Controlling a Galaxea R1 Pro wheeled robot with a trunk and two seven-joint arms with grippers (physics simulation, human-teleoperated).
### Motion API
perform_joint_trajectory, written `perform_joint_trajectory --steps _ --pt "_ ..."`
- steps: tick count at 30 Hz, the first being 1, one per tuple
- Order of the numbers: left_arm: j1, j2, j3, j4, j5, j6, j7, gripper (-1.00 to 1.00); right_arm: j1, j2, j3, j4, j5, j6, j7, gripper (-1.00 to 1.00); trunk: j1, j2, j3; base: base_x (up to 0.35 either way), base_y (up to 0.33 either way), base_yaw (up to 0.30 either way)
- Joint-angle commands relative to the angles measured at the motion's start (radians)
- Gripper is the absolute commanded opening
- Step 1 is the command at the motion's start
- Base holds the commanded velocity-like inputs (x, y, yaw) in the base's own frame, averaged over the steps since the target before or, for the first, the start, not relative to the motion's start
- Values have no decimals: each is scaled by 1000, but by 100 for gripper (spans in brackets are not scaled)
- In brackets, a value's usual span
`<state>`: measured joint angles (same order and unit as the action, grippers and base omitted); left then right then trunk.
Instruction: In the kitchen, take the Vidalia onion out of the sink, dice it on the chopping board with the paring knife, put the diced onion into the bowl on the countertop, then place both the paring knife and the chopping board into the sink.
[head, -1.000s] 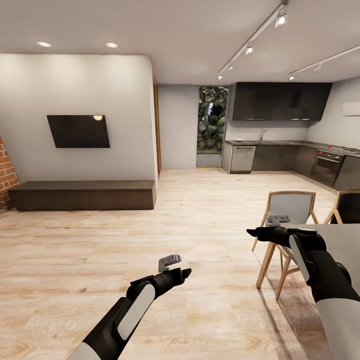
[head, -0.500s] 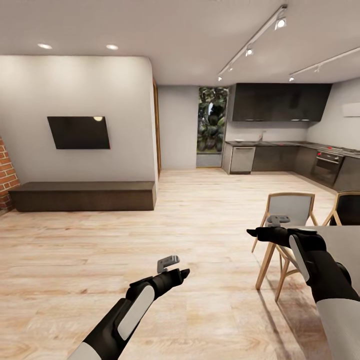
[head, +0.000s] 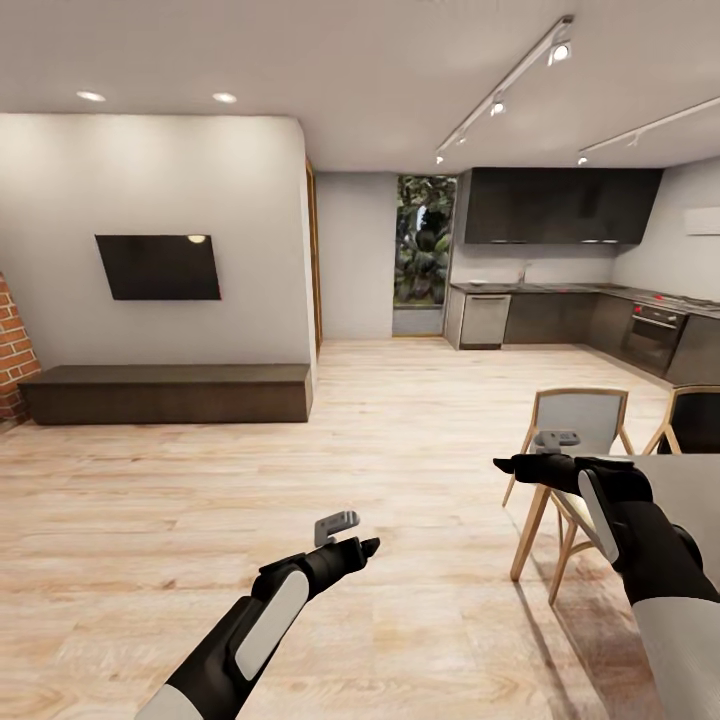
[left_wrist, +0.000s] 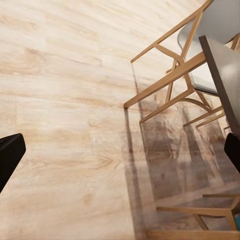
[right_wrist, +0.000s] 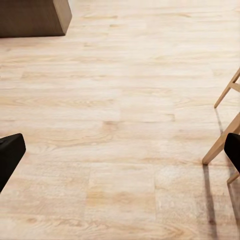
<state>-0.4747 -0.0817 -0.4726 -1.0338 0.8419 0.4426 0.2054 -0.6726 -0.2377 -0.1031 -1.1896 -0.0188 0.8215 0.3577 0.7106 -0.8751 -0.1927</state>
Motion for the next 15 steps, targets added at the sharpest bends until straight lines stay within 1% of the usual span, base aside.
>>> perform_joint_trajectory --steps 1,15 --pt "-1 0 -1 -2 10 3 9 100 -1 0 -1 -1 -2 6 3 100 -4 6 2 0 0 0" --pt "-1 0 -3 6 10 5 10 100 -1 0 -3 -3 -5 4 3 100 -57 104 46 0 0 0"
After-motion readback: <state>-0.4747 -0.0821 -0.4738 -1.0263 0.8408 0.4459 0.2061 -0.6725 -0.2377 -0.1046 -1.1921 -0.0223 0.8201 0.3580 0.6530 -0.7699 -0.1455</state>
